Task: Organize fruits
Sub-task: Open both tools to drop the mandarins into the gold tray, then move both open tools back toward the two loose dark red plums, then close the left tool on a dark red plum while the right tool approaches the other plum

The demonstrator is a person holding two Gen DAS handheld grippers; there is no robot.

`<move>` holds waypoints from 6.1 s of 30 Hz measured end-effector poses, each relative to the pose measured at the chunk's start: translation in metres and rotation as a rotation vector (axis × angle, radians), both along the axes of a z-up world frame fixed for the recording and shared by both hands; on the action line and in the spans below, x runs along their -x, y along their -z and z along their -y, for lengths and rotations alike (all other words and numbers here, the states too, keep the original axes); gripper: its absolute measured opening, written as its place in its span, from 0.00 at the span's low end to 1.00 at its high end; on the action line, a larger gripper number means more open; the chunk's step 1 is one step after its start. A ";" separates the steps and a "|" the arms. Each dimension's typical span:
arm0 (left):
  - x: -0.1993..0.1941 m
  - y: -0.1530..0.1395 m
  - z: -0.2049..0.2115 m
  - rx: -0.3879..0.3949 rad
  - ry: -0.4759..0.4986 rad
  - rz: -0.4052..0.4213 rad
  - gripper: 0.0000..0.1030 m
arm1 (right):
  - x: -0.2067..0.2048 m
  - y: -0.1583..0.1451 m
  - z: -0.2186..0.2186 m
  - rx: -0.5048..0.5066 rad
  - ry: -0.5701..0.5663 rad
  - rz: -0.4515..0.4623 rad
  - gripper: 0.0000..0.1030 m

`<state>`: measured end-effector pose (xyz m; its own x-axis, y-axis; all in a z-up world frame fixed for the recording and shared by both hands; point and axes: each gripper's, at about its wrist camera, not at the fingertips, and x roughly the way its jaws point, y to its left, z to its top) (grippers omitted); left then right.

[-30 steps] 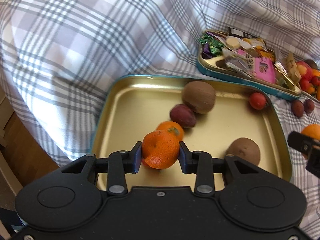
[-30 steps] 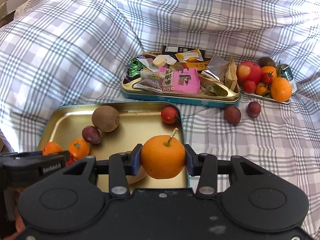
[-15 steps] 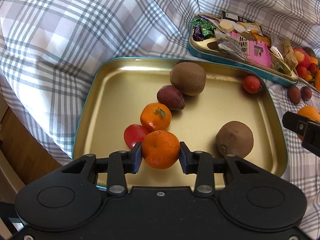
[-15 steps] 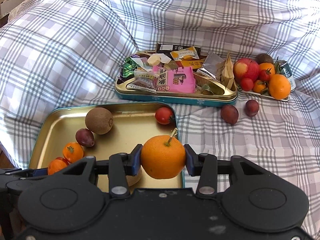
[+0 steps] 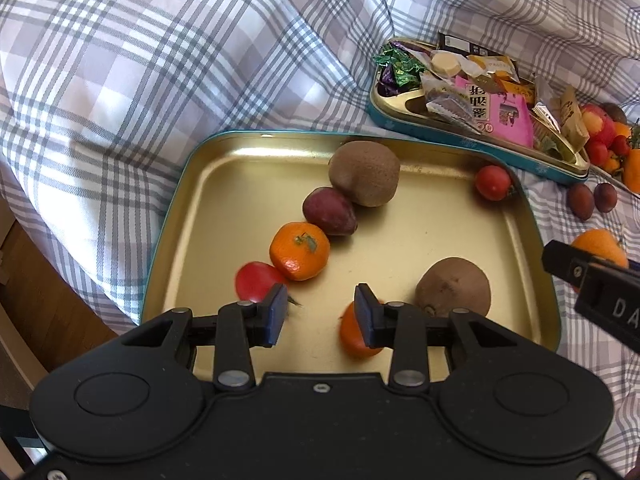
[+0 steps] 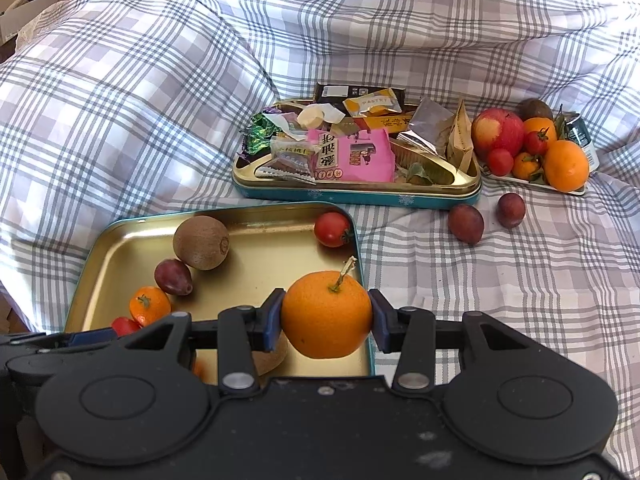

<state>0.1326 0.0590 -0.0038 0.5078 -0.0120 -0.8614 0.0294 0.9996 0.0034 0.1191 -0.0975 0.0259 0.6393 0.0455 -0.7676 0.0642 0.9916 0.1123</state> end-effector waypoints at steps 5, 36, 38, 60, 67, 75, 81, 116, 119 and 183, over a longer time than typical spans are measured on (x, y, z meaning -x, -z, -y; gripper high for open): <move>0.002 0.003 0.005 -0.016 0.009 -0.006 0.44 | 0.003 -0.004 0.002 -0.012 0.005 0.023 0.46; 0.036 -0.005 0.036 -0.073 0.042 0.004 0.44 | 0.057 0.006 0.040 -0.054 0.104 -0.001 0.46; 0.039 -0.005 0.042 -0.079 0.054 0.004 0.44 | 0.061 0.008 0.046 -0.059 0.118 -0.004 0.46; 0.081 -0.005 0.132 -0.113 0.229 0.013 0.44 | 0.132 0.022 0.127 -0.093 0.299 0.011 0.46; 0.090 -0.006 0.152 -0.095 0.267 0.019 0.44 | 0.148 0.020 0.146 -0.063 0.319 0.028 0.46; 0.090 -0.010 0.163 -0.067 0.285 0.026 0.44 | 0.151 0.016 0.153 -0.029 0.330 0.058 0.46; 0.082 -0.009 0.165 -0.066 0.283 0.027 0.44 | 0.146 0.014 0.150 -0.002 0.316 0.062 0.46; -0.008 0.011 0.183 -0.039 0.247 0.042 0.44 | 0.038 0.044 0.170 0.104 0.250 0.029 0.48; -0.018 0.014 0.190 -0.033 0.244 0.039 0.44 | 0.030 0.046 0.172 0.115 0.242 0.029 0.48; -0.054 0.080 0.259 0.130 0.287 0.354 0.48 | 0.022 0.076 0.209 0.038 0.290 0.217 0.48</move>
<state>0.1869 -0.1997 -0.0835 0.7300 -0.2912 -0.6183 0.3245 0.9439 -0.0615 0.0971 -0.3067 -0.0506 0.7700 -0.1874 -0.6099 0.3217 0.9395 0.1175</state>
